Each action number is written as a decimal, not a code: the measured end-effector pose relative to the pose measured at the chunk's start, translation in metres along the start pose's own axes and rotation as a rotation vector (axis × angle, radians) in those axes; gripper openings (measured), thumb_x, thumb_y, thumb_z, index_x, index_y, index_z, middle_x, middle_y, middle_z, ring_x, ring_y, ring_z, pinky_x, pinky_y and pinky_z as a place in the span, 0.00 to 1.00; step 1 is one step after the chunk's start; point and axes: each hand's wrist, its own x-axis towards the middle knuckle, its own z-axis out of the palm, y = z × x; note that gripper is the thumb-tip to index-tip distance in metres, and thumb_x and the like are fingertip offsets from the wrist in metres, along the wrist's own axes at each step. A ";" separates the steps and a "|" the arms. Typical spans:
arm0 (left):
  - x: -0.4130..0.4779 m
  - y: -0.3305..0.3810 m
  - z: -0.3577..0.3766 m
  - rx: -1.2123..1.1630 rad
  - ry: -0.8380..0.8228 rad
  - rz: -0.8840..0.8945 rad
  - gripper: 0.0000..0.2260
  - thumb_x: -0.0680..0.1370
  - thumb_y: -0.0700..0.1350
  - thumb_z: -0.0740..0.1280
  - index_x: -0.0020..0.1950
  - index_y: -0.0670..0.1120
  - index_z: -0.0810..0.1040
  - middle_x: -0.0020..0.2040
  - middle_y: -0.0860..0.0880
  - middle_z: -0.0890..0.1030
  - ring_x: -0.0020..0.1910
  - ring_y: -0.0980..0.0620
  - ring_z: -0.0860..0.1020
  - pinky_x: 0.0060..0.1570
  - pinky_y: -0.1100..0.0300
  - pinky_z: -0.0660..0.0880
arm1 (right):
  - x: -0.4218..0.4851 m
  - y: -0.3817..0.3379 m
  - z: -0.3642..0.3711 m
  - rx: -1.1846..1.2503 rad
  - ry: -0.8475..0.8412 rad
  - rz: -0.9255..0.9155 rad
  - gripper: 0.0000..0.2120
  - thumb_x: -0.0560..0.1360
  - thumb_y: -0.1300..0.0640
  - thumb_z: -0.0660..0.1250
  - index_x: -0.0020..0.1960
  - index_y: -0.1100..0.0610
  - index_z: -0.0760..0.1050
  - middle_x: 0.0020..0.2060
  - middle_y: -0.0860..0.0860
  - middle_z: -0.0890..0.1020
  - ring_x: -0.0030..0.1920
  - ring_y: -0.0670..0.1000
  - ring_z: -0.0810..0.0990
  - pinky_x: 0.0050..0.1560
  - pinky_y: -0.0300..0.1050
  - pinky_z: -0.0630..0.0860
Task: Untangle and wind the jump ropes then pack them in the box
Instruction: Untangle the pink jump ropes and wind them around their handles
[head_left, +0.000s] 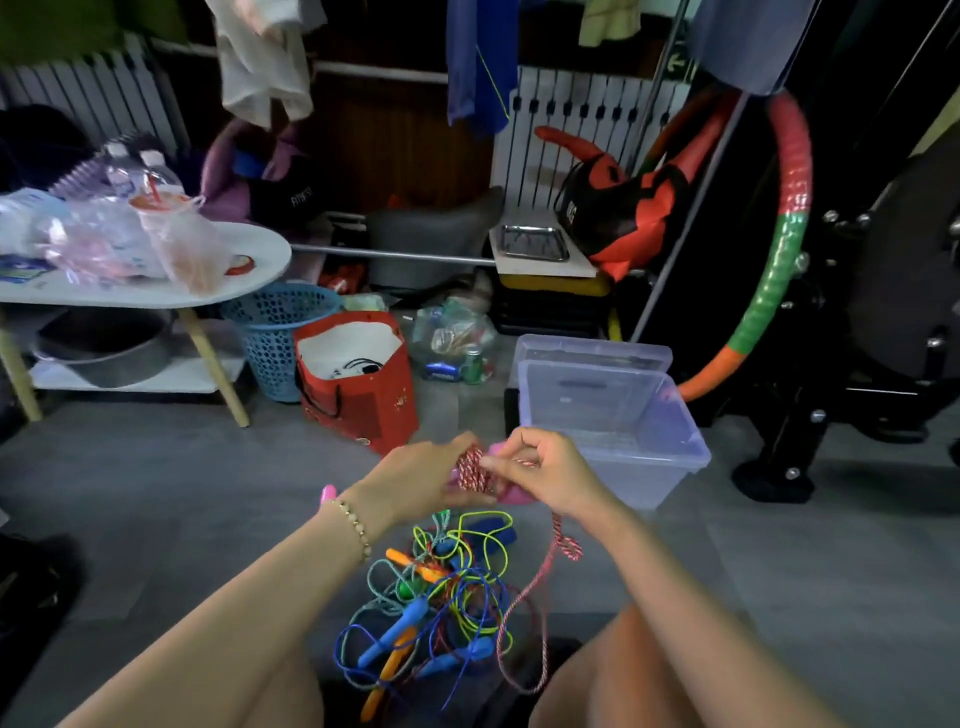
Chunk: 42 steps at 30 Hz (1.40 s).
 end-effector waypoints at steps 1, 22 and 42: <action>0.002 0.001 0.006 0.052 0.001 0.032 0.25 0.71 0.67 0.65 0.58 0.50 0.69 0.50 0.48 0.82 0.51 0.46 0.79 0.45 0.56 0.70 | 0.004 0.010 0.003 -0.031 -0.034 0.010 0.07 0.70 0.58 0.73 0.37 0.56 0.76 0.31 0.48 0.83 0.33 0.42 0.80 0.39 0.35 0.76; 0.009 -0.019 0.017 -1.205 -0.179 -0.208 0.31 0.73 0.62 0.58 0.58 0.35 0.74 0.26 0.46 0.75 0.19 0.52 0.70 0.19 0.66 0.67 | 0.024 0.030 0.007 0.468 -0.185 0.211 0.45 0.53 0.18 0.59 0.50 0.56 0.71 0.30 0.50 0.63 0.30 0.46 0.59 0.29 0.40 0.57; 0.022 -0.054 0.034 -1.052 0.615 -0.478 0.12 0.78 0.57 0.62 0.48 0.49 0.73 0.28 0.47 0.79 0.18 0.53 0.71 0.18 0.64 0.67 | 0.026 0.045 0.017 -0.001 -0.107 0.151 0.04 0.79 0.55 0.61 0.48 0.54 0.74 0.20 0.42 0.70 0.21 0.39 0.66 0.27 0.29 0.62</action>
